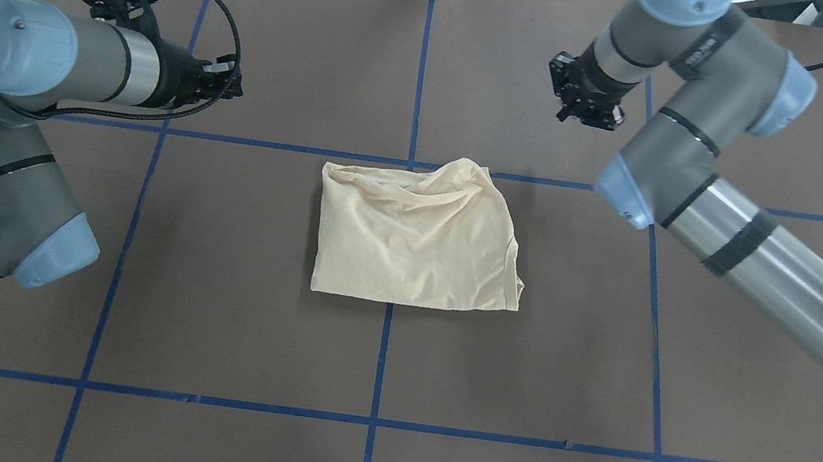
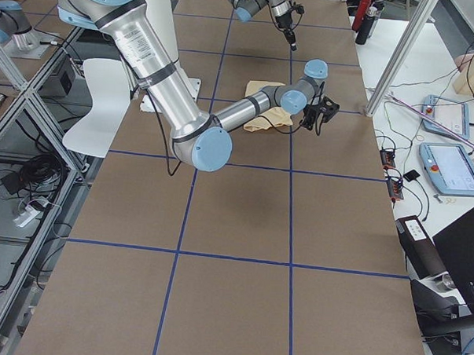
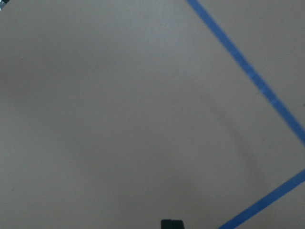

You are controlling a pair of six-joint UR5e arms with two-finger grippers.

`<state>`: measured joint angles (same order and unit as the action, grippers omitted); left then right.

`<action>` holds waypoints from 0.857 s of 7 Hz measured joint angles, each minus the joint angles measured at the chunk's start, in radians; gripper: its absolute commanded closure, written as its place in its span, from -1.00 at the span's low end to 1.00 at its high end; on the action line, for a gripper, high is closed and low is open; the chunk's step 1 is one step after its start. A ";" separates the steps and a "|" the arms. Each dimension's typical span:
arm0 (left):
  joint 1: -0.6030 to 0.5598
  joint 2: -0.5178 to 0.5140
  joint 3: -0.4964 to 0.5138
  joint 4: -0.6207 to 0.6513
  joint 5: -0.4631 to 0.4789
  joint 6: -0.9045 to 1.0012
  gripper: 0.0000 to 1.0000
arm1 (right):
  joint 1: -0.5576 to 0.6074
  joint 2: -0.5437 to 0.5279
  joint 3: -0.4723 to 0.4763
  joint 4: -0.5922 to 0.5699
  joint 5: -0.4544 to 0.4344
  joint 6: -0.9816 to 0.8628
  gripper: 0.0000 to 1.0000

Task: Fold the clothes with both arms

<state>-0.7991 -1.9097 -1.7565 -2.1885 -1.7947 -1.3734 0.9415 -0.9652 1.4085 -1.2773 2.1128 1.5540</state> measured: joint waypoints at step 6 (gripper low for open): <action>-0.416 0.324 -0.053 0.014 -0.410 0.897 -1.00 | 0.406 -0.454 0.176 -0.016 0.302 -0.932 -1.00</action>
<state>-1.2154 -1.5854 -1.8100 -2.1749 -2.2048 -0.4767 1.3472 -1.4188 1.5841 -1.2932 2.4153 0.6221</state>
